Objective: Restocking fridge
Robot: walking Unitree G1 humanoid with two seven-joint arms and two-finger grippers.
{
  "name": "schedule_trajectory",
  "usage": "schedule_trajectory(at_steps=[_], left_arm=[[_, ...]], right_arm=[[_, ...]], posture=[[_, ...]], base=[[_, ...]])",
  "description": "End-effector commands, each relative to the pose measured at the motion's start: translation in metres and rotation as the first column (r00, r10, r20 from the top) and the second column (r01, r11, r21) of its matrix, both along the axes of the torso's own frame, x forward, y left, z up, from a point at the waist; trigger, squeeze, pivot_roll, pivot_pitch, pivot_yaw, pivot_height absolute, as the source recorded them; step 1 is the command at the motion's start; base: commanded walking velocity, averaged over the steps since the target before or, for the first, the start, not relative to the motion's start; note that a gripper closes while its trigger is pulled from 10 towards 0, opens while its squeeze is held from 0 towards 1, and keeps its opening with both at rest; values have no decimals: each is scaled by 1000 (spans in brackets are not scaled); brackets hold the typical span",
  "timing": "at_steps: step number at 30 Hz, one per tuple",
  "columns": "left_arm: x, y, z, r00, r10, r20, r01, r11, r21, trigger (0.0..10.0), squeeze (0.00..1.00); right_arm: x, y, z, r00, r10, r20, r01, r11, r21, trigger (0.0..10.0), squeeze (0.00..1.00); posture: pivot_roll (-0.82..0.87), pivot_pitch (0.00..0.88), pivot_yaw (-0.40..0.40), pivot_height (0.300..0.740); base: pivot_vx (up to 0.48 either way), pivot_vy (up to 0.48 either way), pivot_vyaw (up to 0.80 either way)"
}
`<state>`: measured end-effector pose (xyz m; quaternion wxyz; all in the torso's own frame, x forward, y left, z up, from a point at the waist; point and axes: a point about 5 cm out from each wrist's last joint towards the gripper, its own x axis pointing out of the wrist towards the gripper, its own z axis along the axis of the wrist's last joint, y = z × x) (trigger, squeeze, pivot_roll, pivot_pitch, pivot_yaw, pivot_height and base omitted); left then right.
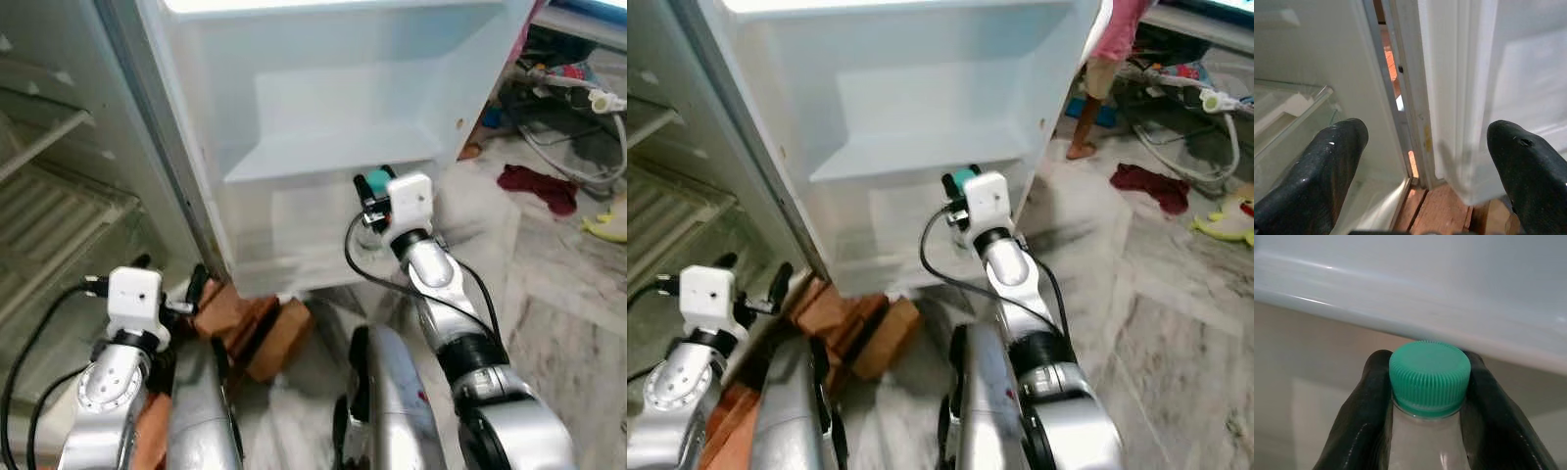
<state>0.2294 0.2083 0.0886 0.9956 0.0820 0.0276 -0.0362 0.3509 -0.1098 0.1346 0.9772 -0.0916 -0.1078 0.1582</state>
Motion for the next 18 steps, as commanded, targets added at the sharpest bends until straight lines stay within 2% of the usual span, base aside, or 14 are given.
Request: schedule_trajectory(at_steps=[1,3,6,13,18], left_arm=[[-4,4,6,1000,2,7,-2,1000,13,10000,0],[-5,5,7,1000,3,9,-3,1000,16,10000,0],[-7,6,9,1000,1,8,-1,1000,22,10000,0],[-13,7,13,1000,-1,2,1,999,40,10000,0],[-17,8,14,1000,-1,-10,1,999,50,10000,0]], right_arm=[[3,4,-2,1000,-6,9,7,999,-45,10000,0],[4,5,0,1000,-4,26,5,998,-57,10000,0],[8,10,7,996,12,85,-1,992,-126,10000,0],[16,0,12,987,-39,159,75,970,-231,10000,0],[17,-6,13,979,-61,196,111,960,-257,10000,0]], posture=[[136,220,-42,517],[139,222,-42,517],[150,238,-37,517],[174,257,-32,517],[181,265,-25,517]], base=[[0,0,0],[0,0,0],[0,0,0],[0,0,0],[0,0,0]])
